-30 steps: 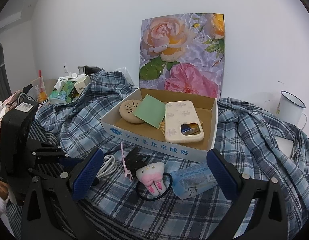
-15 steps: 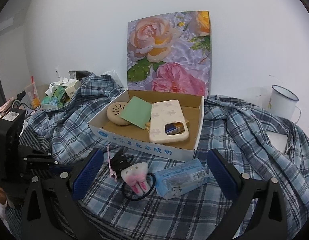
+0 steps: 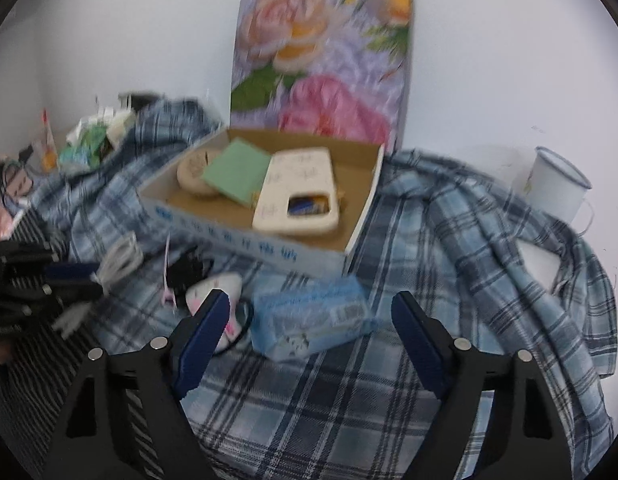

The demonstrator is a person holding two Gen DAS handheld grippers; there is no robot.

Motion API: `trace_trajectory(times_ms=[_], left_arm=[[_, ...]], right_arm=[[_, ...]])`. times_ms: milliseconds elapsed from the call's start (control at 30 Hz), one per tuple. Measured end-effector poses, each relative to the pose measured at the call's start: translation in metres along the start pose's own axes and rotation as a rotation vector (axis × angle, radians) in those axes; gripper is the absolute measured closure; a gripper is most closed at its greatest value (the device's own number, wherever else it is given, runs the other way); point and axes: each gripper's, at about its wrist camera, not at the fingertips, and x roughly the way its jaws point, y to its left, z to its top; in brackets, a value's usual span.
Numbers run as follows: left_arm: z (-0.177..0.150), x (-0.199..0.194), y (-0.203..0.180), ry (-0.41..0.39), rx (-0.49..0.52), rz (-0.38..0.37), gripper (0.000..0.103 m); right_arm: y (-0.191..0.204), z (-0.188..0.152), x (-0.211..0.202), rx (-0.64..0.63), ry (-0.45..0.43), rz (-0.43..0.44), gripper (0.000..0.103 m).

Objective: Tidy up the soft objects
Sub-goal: 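Grasp the white USB cable with the left gripper while the right grasps the blue wipes pack, then lift the cable and wipes pack and carry both over the box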

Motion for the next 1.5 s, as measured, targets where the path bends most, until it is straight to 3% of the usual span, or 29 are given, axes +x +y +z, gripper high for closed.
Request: trace_trajectory(times_ms=[367, 767, 1000, 1500], left_arm=[[-0.001, -0.001, -0.001, -0.001, 0.001, 0.005, 0.082], [-0.001, 0.001, 0.0, 0.005, 0.001, 0.009, 0.082], [-0.001, 0.001, -0.001, 0.003, 0.0, 0.011, 0.082], [0.0, -0.005, -0.002, -0.018, 0.007, 0.019, 0.082]], right_arm=[[-0.012, -0.002, 0.023, 0.06, 0.069, -0.013, 0.02], [-0.002, -0.001, 0.041, 0.026, 0.126, -0.019, 0.02], [-0.004, -0.001, 0.028, 0.038, 0.066, -0.035, 0.031], [0.001, 0.005, -0.016, 0.028, -0.145, -0.086, 0.032]])
